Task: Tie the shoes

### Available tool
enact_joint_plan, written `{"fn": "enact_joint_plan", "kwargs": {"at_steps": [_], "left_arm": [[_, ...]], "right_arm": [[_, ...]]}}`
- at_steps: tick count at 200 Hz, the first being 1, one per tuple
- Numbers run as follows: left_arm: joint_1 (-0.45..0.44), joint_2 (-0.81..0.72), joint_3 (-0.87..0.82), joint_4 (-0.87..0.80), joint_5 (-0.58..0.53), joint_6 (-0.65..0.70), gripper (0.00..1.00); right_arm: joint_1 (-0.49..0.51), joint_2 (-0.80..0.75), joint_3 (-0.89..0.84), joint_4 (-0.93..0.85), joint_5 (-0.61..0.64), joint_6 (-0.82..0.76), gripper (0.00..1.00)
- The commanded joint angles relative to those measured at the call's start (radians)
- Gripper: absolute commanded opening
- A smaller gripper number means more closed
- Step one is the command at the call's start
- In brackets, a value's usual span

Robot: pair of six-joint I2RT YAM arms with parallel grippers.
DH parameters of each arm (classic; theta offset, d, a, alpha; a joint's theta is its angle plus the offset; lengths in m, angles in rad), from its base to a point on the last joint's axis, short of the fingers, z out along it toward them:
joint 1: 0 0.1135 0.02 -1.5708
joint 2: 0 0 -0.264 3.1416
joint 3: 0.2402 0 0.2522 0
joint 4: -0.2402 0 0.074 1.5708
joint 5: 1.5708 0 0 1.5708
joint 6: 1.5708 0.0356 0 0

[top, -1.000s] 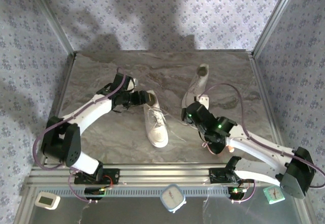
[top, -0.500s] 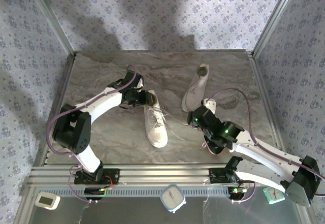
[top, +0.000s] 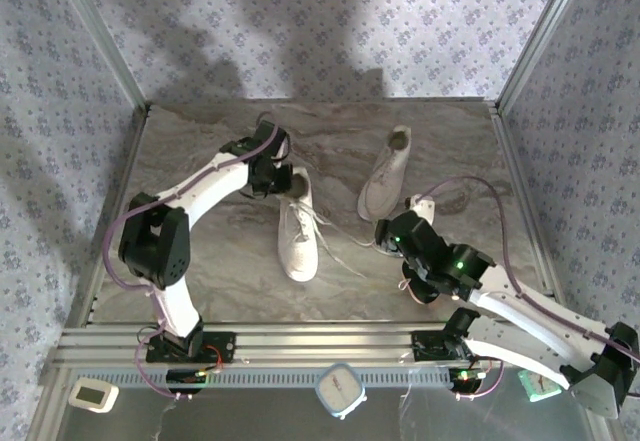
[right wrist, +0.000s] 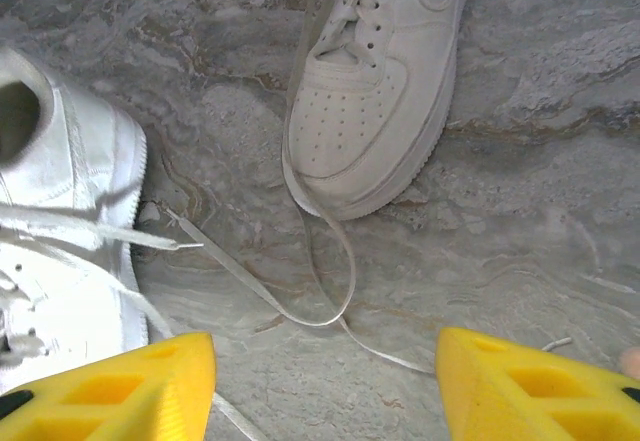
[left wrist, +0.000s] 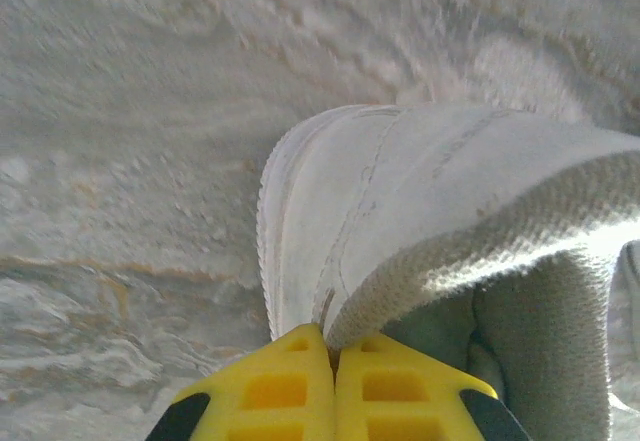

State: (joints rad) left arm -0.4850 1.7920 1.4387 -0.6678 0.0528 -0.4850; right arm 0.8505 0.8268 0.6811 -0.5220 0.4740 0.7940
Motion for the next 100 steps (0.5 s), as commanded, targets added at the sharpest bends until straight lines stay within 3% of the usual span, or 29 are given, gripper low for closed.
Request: {"fn": "enact_joint_plan", "kwargs": {"at_steps": [1,100], "left_arm": [[0.061,0.04,0.169,-0.003,-0.025,0.058,0.0],[0.222,0.592,1.002,-0.228,0.085,0.223,0.0]], "right_arm": [[-0.004,-0.033,0.0,-0.074,0.053,0.014,0.61],[-0.011,-0.106,-0.015,-0.213,0.081,0.056,0.61]]}}
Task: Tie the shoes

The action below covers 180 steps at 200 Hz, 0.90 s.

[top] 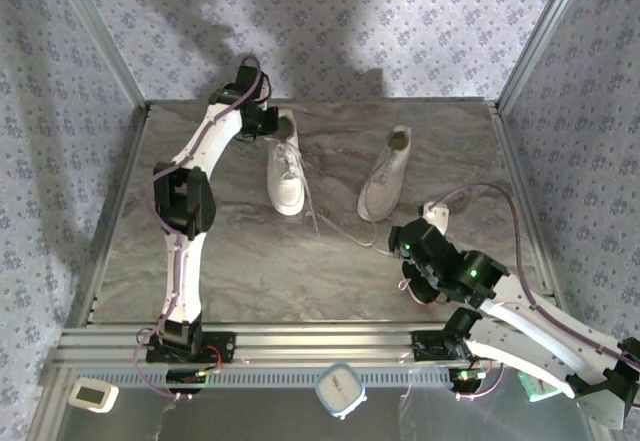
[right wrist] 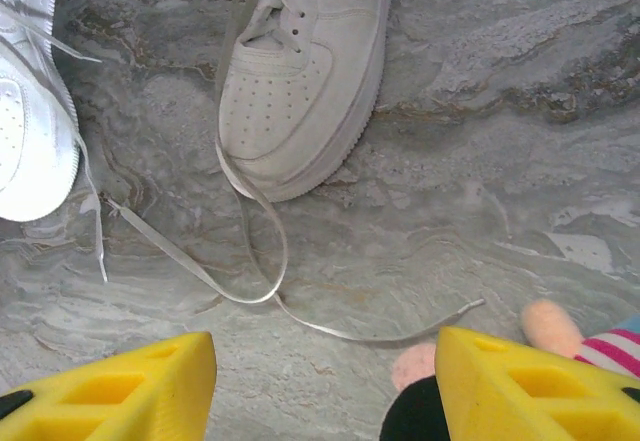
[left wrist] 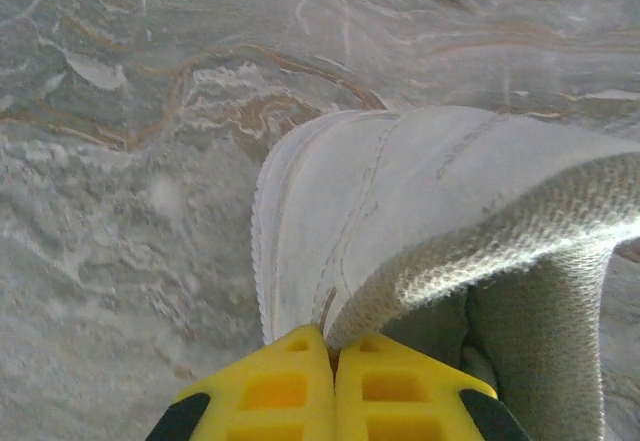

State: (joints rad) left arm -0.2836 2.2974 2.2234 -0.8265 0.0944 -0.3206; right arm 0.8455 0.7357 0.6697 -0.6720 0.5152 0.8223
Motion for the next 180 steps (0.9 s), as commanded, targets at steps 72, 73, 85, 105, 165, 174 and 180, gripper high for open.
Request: {"fn": "enact_joint_plan", "kwargs": {"at_steps": [72,73,85,105,165,174,180], "left_arm": [[0.069,0.316,0.519,-0.062,0.127,0.067,0.17],[0.069,0.317,0.52,-0.061,0.129,0.065,0.19],[0.071,0.326,0.52,-0.054,0.14,0.053,0.42],[0.074,0.309,0.527,-0.055,0.158,0.045,0.73],[-0.008,-0.053,0.271,0.008,0.073,0.075,1.0],[-0.044,-0.156,0.118,0.095,0.041,0.087,1.0],[-0.068,-0.229,0.012,0.156,0.013,0.088,1.0]], "right_arm": [[-0.01,-0.021,0.01,-0.109,0.07,0.043,0.68],[-0.01,-0.022,0.01,-0.107,0.072,0.044,0.69],[-0.017,-0.024,0.018,-0.095,0.11,0.059,0.97],[-0.026,-0.031,0.001,0.022,0.168,-0.034,1.0],[-0.364,0.27,0.182,0.16,-0.015,-0.046,1.0],[-0.411,0.349,0.238,0.17,-0.044,-0.057,0.98],[-0.44,0.403,0.274,0.185,-0.067,-0.07,0.97]]}}
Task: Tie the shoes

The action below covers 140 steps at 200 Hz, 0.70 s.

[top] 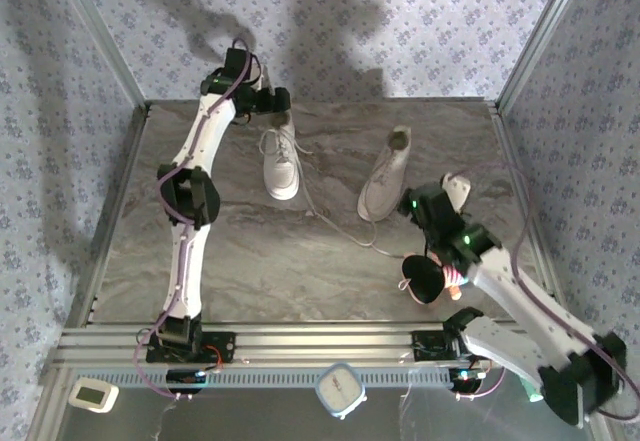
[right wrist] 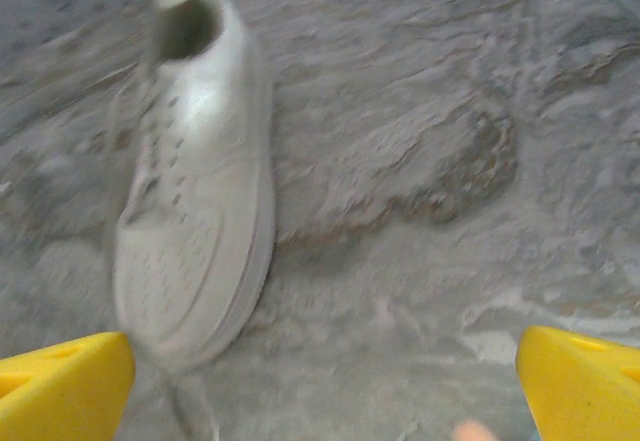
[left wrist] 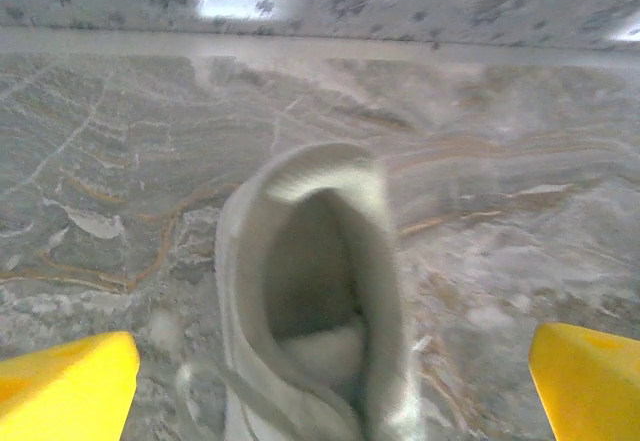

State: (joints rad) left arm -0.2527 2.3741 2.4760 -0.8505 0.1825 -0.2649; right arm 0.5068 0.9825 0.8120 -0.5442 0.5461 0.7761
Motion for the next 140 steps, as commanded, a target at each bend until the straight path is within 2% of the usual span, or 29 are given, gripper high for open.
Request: {"fn": "enact_joint_plan", "kwargs": {"at_steps": [1,32,54,100,140], "left_arm": [[-0.103,-0.317,-0.258,0.195,-0.078,0.032,1.0],[-0.21,-0.647,-0.821,0.553,-0.135,-0.044,1.0],[-0.311,-0.804,-1.112,0.732,-0.216,-0.065,0.99],[-0.437,-0.982,-1.435,0.845,-0.264,-0.123,1.0],[-0.455,-1.139,-1.638,0.879,-0.292,-0.138,1.0]], "right_arm": [[-0.106,0.164,0.137,0.058,-0.102,-0.026,0.97],[-0.235,0.432,0.368,0.039,-0.255,-0.07,0.89],[-0.296,0.59,0.526,0.021,-0.338,-0.078,0.79],[-0.344,0.9,0.818,-0.105,-0.454,-0.106,0.69],[-0.348,1.067,0.969,-0.183,-0.462,-0.127,0.67]]}}
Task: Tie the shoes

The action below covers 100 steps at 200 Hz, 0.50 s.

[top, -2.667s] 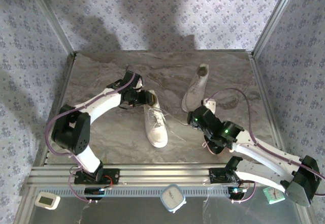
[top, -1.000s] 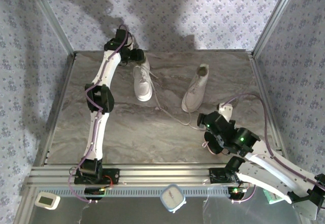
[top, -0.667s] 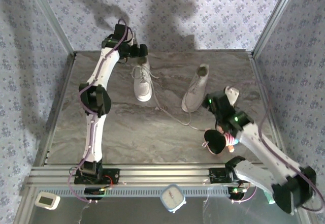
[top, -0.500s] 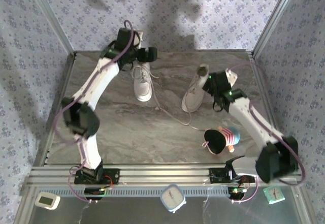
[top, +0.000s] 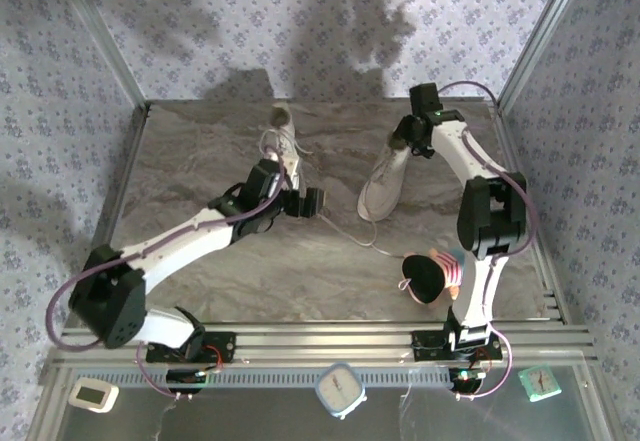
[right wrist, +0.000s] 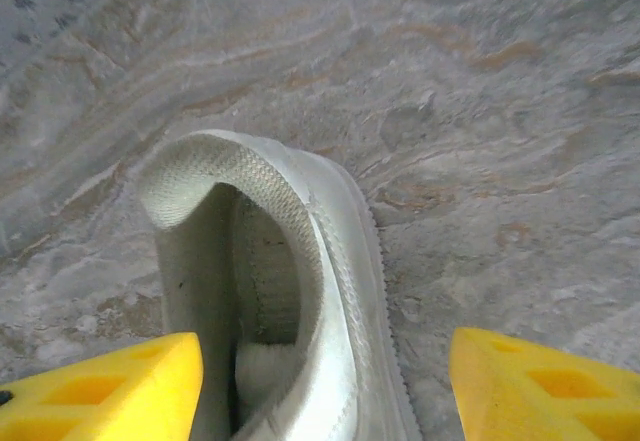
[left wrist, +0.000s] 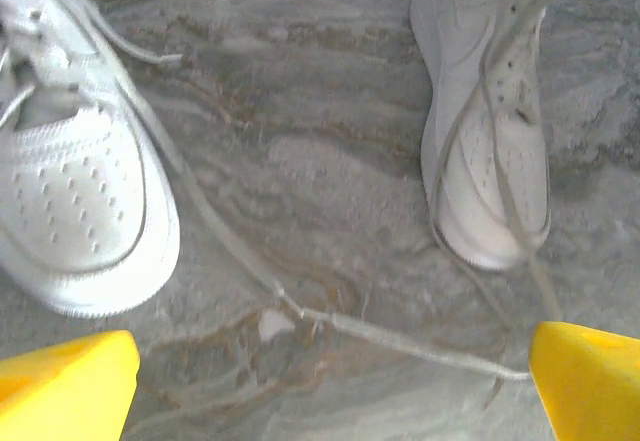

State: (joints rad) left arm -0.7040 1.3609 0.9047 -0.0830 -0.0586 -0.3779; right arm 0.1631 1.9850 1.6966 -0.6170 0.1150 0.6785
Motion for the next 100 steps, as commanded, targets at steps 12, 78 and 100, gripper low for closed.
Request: {"fn": "enact_joint_plan", "kwargs": {"at_steps": [12,78,100], "left_arm": [[-0.005,-0.166,-0.111,0.128,-0.057,-0.024,1.0],[-0.014,-0.267,-0.215,0.194,-0.055,0.024,0.99],[-0.014,-0.29,-0.273,0.301,-0.033,0.043,1.0]], "right_arm": [[-0.004,0.099,0.116,-0.129,-0.018,-0.029,0.65],[-0.011,0.282,0.311,-0.235,-0.02,-0.042,0.43],[-0.008,0.245,0.335,-0.237,-0.024,-0.042,0.19]]}}
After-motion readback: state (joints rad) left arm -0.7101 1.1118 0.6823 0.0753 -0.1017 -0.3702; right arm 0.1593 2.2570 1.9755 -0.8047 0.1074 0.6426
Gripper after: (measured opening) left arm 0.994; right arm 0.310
